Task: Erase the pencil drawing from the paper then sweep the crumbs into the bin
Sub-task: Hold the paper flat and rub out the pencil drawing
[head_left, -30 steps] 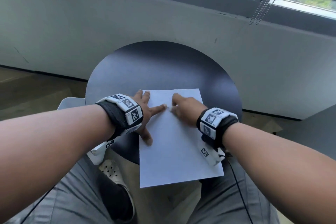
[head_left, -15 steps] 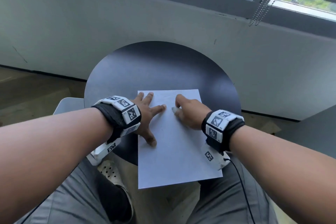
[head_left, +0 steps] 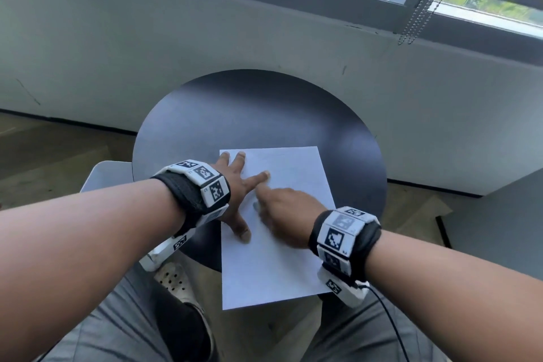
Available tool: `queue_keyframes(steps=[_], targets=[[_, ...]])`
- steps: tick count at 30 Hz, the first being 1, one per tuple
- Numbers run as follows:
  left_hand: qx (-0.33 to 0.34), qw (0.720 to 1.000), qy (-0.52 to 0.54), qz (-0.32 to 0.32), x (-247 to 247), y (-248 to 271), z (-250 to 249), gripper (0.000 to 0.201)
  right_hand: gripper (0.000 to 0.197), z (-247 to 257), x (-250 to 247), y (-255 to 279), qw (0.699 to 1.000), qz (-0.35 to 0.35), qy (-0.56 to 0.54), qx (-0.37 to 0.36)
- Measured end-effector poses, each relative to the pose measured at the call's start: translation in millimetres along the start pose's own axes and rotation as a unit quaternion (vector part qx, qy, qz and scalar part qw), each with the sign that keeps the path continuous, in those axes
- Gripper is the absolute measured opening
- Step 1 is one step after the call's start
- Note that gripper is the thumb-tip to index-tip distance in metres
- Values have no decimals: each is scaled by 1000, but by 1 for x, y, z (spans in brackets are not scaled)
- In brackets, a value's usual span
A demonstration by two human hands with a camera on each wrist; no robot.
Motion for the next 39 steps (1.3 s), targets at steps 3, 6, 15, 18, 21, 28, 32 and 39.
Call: queue_keyframes(steps=[3, 6, 15, 18, 21, 28, 32, 39], targets=[[0, 1000, -4, 1, 0, 0, 0, 135, 21, -18, -6, -7, 999, 17, 33, 2], [-6, 1000, -3, 3, 2, -2, 0, 134, 17, -56, -21, -20, 990, 1, 48, 131], [-5, 1000, -7, 12, 0, -4, -1, 135, 13, -30, -8, -2, 996, 14, 82, 17], [-7, 1000, -1, 16, -1, -5, -2, 133, 13, -61, -18, -13, 988, -4, 87, 131], [-6, 1000, -2, 12, 0, -5, -2, 134, 11, -32, -9, -2, 992, -6, 87, 91], [-6, 1000, -7, 7, 1, -6, -3, 135, 12, -48, -13, -7, 991, 4, 103, 83], [-7, 1000, -4, 11, 0, -7, -3, 135, 20, -25, -7, 0, 992, -6, 108, 59], [-7, 1000, -10, 16, 2, -6, -4, 134, 16, -53, -12, -7, 991, 11, 89, 99]])
Point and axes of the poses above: each hand's wrist, its own y-axis away from the middle knuckle, its own x-axis out of the palm, z = x × y, the point moved 1 cm from there along -y, towards the middle knuckle, and after that the axes turned 13 degrees about y, right-handed, at the moved point
